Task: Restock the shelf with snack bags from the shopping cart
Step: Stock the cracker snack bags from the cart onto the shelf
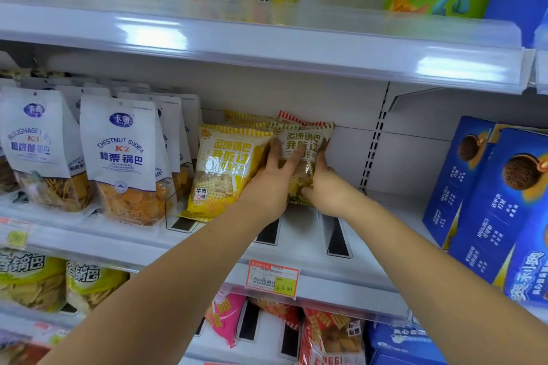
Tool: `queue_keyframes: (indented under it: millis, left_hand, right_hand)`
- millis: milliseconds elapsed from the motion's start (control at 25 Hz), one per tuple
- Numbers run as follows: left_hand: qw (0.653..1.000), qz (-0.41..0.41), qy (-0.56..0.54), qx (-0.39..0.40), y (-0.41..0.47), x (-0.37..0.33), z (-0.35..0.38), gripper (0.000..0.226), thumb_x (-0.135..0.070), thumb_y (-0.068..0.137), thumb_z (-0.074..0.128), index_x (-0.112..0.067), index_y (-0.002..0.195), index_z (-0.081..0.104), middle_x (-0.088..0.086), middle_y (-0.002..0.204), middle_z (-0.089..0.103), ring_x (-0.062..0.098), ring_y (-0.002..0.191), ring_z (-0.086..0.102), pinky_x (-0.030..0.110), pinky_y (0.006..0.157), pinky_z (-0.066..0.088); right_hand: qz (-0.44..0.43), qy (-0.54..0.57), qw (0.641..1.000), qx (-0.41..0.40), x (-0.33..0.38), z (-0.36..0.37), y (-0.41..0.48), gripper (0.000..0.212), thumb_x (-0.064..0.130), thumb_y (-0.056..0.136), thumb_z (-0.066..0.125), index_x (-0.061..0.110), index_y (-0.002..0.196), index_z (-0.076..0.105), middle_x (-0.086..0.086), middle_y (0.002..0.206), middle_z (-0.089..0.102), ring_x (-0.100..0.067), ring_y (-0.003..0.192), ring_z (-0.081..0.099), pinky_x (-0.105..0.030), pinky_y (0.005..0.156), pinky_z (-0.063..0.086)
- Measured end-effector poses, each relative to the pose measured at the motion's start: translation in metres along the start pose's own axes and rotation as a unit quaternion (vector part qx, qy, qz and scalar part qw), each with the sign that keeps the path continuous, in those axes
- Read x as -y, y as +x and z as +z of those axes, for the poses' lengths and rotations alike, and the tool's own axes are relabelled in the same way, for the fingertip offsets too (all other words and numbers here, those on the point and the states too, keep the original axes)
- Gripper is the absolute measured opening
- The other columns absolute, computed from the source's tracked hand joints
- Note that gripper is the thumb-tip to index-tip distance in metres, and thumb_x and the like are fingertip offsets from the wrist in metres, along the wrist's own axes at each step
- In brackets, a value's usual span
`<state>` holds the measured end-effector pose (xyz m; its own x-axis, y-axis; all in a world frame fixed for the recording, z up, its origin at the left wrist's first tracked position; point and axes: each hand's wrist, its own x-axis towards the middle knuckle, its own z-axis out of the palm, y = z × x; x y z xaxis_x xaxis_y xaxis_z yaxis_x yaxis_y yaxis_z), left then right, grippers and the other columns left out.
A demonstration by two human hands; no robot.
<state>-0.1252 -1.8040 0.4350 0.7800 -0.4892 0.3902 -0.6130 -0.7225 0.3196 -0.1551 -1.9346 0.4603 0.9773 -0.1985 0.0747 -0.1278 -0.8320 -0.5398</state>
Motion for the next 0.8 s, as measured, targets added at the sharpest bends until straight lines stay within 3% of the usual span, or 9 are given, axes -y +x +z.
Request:
queue_keyframes:
  millis: [80,160,240,360,520,600,680,800]
  left_hand:
    - [1.0,-0.009,0.013,0.008,0.0,-0.004,-0.002,0.104,0.011,0.081,0.05,-0.043,0.153,-0.002,0.011,0.161,-0.023,0.042,0.136,0.039,0.041,0.096,0.049]
    - [0.999,-0.009,0.017,0.026,0.0,-0.004,-0.003,0.104,0.012,0.082,0.049,-0.044,0.153,-0.003,0.01,0.16,-0.026,0.041,0.136,0.038,0.039,0.097,0.048]
    - [0.998,0.007,0.03,0.052,-0.001,-0.003,-0.003,0.107,0.015,0.081,0.05,-0.043,0.152,-0.005,0.008,0.159,-0.029,0.039,0.132,0.044,0.03,0.087,0.048]
    - [0.995,0.003,0.06,0.078,0.002,-0.004,-0.003,0.108,0.017,0.081,0.051,-0.042,0.153,-0.005,0.008,0.158,-0.031,0.036,0.125,0.051,0.026,0.078,0.046]
    - [0.998,0.018,0.025,0.058,-0.007,-0.003,-0.004,0.1,0.016,0.081,0.051,-0.039,0.154,0.009,0.009,0.161,-0.022,0.037,0.143,0.028,0.03,0.104,0.042]
    - [0.998,0.069,-0.006,0.013,-0.027,0.001,-0.007,0.09,0.014,0.085,0.049,-0.035,0.154,0.019,0.008,0.164,-0.007,0.032,0.146,0.025,0.024,0.109,0.033]
    - [0.989,0.134,-0.023,-0.055,-0.06,0.006,-0.01,0.071,0.01,0.09,0.047,-0.025,0.15,0.034,0.007,0.163,0.014,0.026,0.144,0.03,0.017,0.107,0.025]
    - [0.963,0.191,-0.08,-0.173,-0.132,0.039,-0.009,0.047,0.0,0.088,0.039,-0.01,0.127,0.063,0.01,0.142,0.053,0.021,0.128,0.048,0.019,0.105,0.033]
  right_hand:
    - [-0.01,-0.066,0.995,-0.068,-0.001,0.009,0.0,0.072,0.012,0.095,0.054,0.005,0.151,0.008,-0.019,0.136,0.043,-0.027,0.108,0.053,-0.026,0.077,0.046]
    - [-0.034,-0.212,0.968,-0.129,-0.005,0.013,0.0,0.053,0.013,0.092,0.059,-0.001,0.136,0.034,-0.018,0.126,0.05,-0.03,0.114,0.05,-0.032,0.091,0.042]
    - [-0.042,-0.308,0.935,-0.168,-0.012,0.012,-0.001,0.051,0.023,0.086,0.067,0.002,0.126,0.044,-0.013,0.119,0.055,-0.03,0.114,0.047,-0.033,0.091,0.039]
    - [-0.011,-0.252,0.958,-0.136,-0.014,0.013,-0.001,0.076,0.033,0.077,0.076,0.007,0.134,0.034,-0.012,0.12,0.055,-0.031,0.116,0.046,-0.034,0.075,0.039]
    - [0.028,-0.202,0.978,-0.043,-0.008,0.003,0.003,0.094,0.046,0.066,0.08,0.013,0.138,0.031,-0.012,0.121,0.052,-0.031,0.114,0.05,-0.037,0.086,0.049]
    - [0.013,-0.182,0.982,-0.053,-0.005,-0.003,-0.009,0.081,0.046,0.067,0.077,0.015,0.133,0.042,-0.012,0.119,0.051,-0.031,0.111,0.051,-0.042,0.091,0.05]
    - [-0.044,-0.139,0.982,-0.123,-0.002,0.002,-0.035,0.054,0.034,0.079,0.07,0.015,0.126,0.051,-0.012,0.118,0.051,-0.032,0.112,0.05,-0.041,0.092,0.048]
    - [-0.186,0.007,0.942,-0.28,0.02,0.033,-0.099,0.026,0.013,0.089,0.053,0.015,0.112,0.063,-0.005,0.113,0.058,-0.024,0.11,0.051,-0.031,0.092,0.042]
